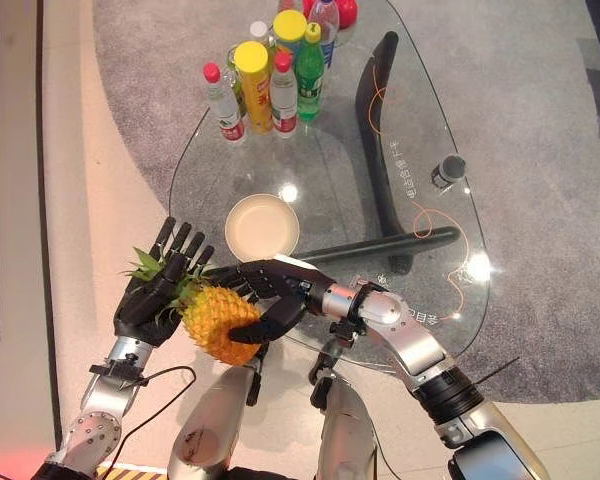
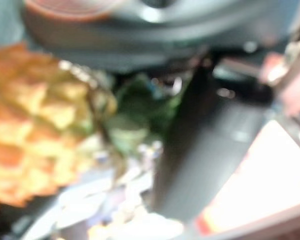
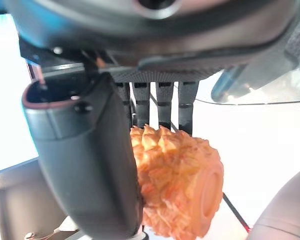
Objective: Pick up the fruit to the plate
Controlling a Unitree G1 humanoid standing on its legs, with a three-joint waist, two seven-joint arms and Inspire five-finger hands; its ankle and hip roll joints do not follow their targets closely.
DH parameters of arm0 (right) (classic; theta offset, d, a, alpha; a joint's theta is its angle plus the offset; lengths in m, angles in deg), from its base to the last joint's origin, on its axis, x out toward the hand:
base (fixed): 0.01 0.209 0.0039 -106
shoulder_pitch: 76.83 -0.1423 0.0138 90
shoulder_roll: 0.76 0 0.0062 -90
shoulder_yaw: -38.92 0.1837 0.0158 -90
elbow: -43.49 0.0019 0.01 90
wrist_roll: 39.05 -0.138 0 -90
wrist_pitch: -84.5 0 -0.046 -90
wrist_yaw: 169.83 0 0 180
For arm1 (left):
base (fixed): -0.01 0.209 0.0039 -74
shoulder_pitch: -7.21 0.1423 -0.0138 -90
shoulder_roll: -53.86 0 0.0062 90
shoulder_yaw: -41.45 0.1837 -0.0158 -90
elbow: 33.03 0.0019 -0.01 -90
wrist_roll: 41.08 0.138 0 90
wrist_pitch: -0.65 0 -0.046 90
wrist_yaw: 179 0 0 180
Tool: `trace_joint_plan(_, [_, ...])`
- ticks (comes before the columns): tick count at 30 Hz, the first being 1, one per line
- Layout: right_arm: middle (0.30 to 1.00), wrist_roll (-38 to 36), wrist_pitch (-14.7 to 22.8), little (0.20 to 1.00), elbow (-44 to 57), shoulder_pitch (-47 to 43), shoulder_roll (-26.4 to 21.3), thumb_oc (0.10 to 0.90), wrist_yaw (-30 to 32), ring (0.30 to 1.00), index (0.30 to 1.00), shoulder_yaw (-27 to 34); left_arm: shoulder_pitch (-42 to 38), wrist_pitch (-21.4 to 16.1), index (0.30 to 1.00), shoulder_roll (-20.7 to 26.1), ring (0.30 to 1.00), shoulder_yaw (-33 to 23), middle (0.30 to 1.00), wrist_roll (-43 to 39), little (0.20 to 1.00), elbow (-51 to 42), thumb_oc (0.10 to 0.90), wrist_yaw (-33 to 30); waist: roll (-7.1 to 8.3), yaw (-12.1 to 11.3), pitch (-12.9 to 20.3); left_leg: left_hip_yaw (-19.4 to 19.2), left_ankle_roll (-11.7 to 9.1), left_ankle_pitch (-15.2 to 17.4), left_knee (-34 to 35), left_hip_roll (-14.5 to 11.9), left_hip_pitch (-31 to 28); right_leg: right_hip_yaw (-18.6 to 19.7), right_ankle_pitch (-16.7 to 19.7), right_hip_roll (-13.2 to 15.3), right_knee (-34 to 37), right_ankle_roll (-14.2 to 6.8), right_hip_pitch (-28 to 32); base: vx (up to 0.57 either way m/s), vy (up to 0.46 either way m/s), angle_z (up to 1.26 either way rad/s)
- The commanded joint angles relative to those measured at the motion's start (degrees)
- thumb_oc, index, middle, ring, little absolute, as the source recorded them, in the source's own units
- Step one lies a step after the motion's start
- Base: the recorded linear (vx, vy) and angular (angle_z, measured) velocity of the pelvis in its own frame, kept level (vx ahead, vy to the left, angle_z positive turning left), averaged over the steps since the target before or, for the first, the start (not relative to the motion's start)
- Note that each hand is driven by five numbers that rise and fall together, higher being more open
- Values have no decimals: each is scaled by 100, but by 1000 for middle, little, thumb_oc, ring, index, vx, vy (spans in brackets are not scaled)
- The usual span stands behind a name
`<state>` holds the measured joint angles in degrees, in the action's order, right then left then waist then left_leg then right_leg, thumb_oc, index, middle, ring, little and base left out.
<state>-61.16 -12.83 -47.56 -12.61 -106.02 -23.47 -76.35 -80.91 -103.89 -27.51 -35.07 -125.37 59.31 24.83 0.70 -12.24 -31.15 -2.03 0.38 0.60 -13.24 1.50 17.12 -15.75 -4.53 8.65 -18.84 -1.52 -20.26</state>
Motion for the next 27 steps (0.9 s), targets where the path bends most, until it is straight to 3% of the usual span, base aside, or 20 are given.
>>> trace_joint_plan(1, [300,-241,370,200,1374,-149,766,100,-1038,300,300,-1016,-771,-286,300,-321,300,175,300,-257,200,-1370,100,1149,121,65,136,20,217,285,-436,446,144,-64,294,-260,43,-175,356,0,0,0])
trace_joint_plan(27, [300,-239,308,200,1211,-56,972,100,-569,300,300,-776,-811,-310,300,-589,300,128,300,-132,200,-1258,100,1111,121,60,136,99,272,351,-475,502,156,-69,311,-163,-48,-262,315,4,5,2])
